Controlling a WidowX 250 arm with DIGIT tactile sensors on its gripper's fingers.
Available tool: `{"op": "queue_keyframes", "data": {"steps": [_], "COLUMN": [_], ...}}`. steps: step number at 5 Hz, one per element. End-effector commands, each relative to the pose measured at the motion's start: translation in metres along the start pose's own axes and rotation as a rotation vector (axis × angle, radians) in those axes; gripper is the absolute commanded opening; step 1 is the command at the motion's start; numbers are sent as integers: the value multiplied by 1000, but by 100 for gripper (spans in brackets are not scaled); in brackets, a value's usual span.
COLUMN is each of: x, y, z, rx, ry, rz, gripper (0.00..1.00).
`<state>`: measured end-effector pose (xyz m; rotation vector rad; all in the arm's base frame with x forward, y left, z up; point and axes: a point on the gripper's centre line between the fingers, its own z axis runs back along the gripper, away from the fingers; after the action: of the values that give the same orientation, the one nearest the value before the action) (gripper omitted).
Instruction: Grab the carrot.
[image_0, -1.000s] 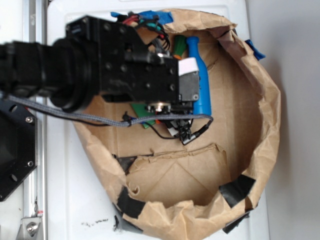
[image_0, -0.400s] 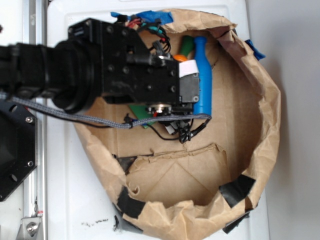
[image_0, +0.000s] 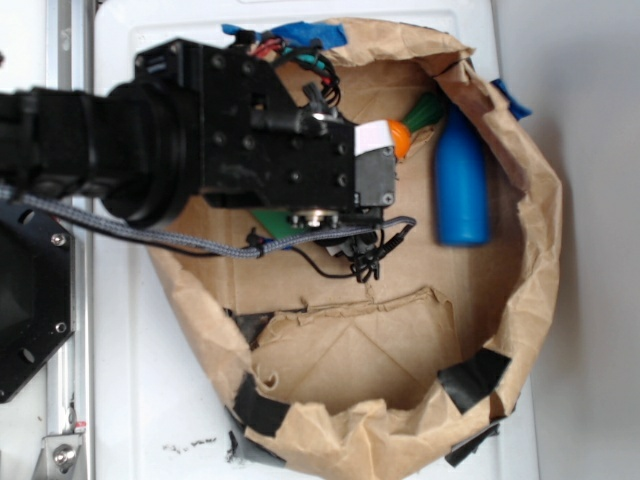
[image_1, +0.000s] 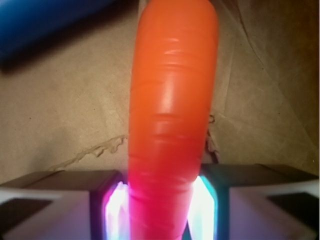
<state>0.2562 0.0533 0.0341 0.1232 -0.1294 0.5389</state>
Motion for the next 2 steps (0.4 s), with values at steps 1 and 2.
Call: {"op": "queue_keyframes", "data": {"steps": [1,2], "x": [7,8], "y": [4,5], "z": [14,26], "rx": [-18,-26], "ry": [-62,-61], "rz": [7,-9], "gripper": [0,0]}}
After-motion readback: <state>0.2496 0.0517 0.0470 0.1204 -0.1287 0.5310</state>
